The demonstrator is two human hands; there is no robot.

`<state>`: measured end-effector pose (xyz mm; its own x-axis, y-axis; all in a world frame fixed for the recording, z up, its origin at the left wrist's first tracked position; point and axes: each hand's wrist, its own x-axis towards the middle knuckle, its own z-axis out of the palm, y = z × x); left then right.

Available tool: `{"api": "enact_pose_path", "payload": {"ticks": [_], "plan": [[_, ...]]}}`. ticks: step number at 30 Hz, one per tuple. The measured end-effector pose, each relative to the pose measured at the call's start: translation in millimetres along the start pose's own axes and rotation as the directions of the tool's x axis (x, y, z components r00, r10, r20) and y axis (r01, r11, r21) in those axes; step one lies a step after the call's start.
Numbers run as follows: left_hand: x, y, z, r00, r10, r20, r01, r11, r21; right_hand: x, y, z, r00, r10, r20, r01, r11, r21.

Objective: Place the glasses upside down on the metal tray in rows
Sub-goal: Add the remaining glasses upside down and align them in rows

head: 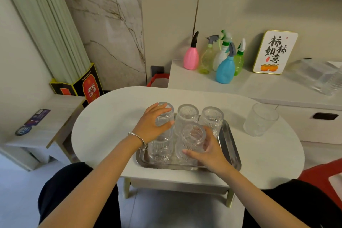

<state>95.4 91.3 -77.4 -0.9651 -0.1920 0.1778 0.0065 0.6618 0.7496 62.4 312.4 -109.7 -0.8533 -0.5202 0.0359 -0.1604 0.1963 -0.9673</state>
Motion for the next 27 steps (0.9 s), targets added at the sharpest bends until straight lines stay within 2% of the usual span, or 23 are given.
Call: {"api": "enact_pose_path", "payload": {"ticks": [17,27], "plan": [[1.2,1.0,-0.1,1.000,0.009,-0.007,-0.009,1.000,0.025,-0.3,10.9,10.5,1.000,-0.003,0.003,0.003,0.999,-0.038],[10.0,14.5,-4.1,0.998,0.062,-0.024,-0.059,0.993,0.102,-0.4,5.6,1.2,0.997,-0.018,0.074,0.021,0.999,-0.047]]}}
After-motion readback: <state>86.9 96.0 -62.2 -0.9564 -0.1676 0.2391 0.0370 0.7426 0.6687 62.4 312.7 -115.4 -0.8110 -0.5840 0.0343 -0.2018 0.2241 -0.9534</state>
